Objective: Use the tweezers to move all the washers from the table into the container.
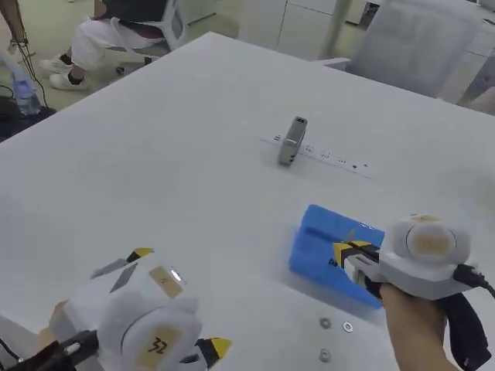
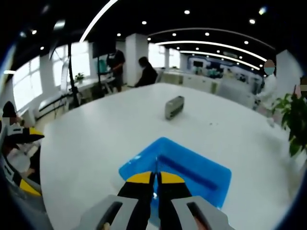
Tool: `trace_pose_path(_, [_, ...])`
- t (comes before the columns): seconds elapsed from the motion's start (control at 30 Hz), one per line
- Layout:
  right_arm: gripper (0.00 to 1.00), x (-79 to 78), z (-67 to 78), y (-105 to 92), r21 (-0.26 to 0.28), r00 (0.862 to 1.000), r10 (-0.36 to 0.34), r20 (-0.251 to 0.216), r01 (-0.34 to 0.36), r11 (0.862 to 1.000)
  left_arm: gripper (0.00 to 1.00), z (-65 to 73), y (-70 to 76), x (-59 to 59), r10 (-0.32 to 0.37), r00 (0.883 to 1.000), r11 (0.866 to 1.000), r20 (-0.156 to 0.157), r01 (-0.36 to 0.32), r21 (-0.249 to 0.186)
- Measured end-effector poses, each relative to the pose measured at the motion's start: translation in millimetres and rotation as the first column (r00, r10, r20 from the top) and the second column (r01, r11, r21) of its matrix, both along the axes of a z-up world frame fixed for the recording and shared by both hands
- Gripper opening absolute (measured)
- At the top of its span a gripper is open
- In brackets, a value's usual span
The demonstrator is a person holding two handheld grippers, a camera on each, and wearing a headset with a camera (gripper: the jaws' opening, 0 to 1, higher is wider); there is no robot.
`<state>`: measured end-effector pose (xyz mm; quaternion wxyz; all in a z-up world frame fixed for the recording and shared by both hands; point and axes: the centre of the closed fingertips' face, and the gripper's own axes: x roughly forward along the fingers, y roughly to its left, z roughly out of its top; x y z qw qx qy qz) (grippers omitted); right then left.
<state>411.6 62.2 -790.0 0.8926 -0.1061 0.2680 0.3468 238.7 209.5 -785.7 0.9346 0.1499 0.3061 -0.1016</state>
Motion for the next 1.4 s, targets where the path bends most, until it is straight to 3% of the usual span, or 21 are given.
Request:
trace_pose_path(0.23, [0.00,-4.4,-0.6,-1.4,-0.004,1.000,0.018,0.012,-0.018,1.000,0.91,1.0,1.2,0.3,0.006,1.000,1.000,0.005,-0.006,0.001])
trace_pose_path(0.37, [0.01,-6.9,-0.8,1.1,-0.025,0.998,0.062,0.004,-0.062,0.998,0.92,3.1,1.1,0.9,0.010,1.000,1.000,0.016,-0.009,-0.007])
trace_pose_path(0.5, [0.01,-7.0,11.9,-1.1,-0.044,0.995,0.090,0.038,-0.088,0.995,0.94,3.7,1.8,1.4,0.013,1.000,1.000,0.022,-0.013,-0.001])
trace_pose_path(0.77, [0.01,-19.2,44.7,-12.3,0.036,0.995,0.050,0.081,-0.053,0.998,0.96,4.6,0.5,1.3,0.011,1.000,1.000,0.026,-0.011,-0.011])
trace_pose_path(0.83, [0.01,-25.1,50.7,-16.8,0.082,0.997,0.024,0.078,-0.030,0.996,0.96,5.7,-0.2,1.4,0.009,0.999,1.000,0.032,-0.008,-0.015])
trace_pose_path(0.93, [0.01,-33.6,54.9,-20.7,0.107,0.997,0.011,0.073,-0.019,0.994,0.97,6.6,-0.3,1.6,0.012,0.999,1.000,0.035,-0.011,-0.025])
trace_pose_path(1.03, [0.01,-45.6,51.2,-25.2,0.123,0.999,0.009,0.050,-0.015,0.992,0.98,10.2,-2.2,2.9,0.015,0.998,0.998,0.053,-0.012,-0.058])
trace_pose_path(1.2, [0.01,-59.9,30.9,-23.4,0.116,1.000,0.024,0.000,-0.024,0.993,0.98,10.4,-4.0,2.9,0.009,0.998,0.998,0.055,-0.006,-0.065])
trace_pose_path(1.4, [0.01,-73.4,18.9,-19.1,0.088,0.999,0.046,-0.022,-0.043,0.995,0.97,12.2,-2.6,3.1,0.017,0.998,0.998,0.064,-0.013,-0.065])
